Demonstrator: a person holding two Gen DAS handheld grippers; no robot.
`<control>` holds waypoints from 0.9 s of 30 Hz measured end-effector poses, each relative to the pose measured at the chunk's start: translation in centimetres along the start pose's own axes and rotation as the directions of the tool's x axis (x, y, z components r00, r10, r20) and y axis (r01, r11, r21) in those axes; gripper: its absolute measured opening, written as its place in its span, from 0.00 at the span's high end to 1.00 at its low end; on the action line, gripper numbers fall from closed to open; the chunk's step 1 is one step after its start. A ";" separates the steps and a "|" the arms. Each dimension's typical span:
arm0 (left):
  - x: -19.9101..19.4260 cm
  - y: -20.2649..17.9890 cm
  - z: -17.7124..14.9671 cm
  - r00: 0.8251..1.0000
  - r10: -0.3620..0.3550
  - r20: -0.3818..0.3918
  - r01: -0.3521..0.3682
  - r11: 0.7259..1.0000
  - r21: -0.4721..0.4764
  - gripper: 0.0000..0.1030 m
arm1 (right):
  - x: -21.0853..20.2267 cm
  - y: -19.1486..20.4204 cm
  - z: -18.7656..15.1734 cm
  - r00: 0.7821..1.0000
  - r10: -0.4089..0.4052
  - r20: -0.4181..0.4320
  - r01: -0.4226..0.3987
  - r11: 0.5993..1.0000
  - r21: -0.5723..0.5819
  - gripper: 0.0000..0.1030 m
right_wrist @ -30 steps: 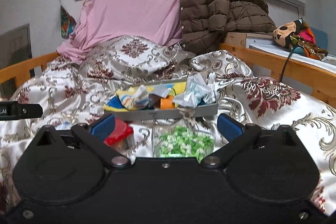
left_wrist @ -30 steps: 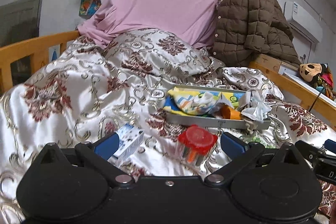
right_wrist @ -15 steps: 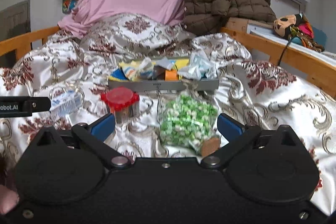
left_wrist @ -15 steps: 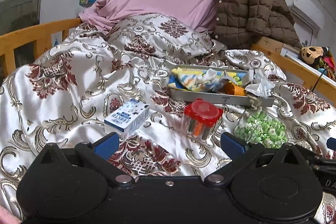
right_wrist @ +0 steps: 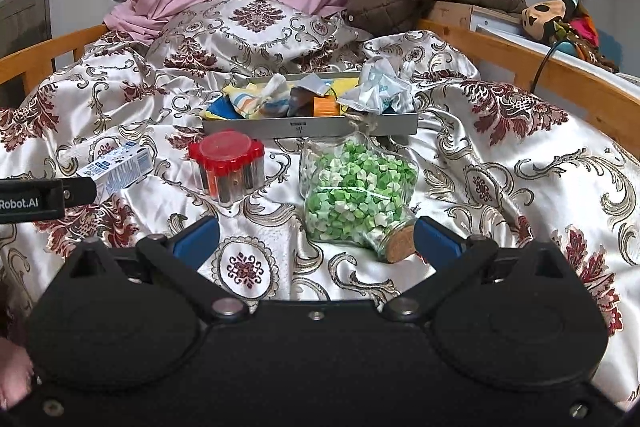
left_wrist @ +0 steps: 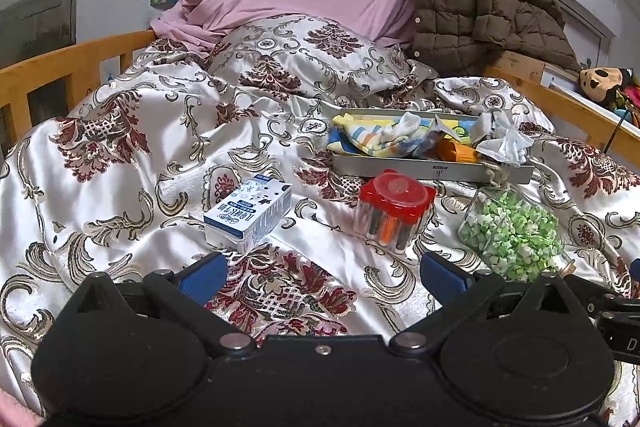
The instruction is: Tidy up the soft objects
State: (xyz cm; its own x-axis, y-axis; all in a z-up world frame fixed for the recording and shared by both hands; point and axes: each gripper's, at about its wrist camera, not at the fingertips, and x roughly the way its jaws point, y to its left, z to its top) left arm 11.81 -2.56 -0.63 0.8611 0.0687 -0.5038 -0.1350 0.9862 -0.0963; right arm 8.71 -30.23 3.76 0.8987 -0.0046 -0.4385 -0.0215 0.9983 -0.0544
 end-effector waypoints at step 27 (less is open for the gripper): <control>0.0 0.1 0.0 1.000 0.007 0.004 -0.007 1.000 0.009 0.01 | 0.1 0.1 0.1 1.000 0.000 -0.008 0.000 1.000 -0.009 0.01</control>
State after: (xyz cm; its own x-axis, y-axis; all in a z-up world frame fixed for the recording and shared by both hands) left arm 11.74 -2.49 -0.64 0.8619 0.0765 -0.5013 -0.1368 0.9870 -0.0848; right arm 8.83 -30.10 3.77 0.8952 -0.0050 -0.4457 -0.0254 0.9977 -0.0622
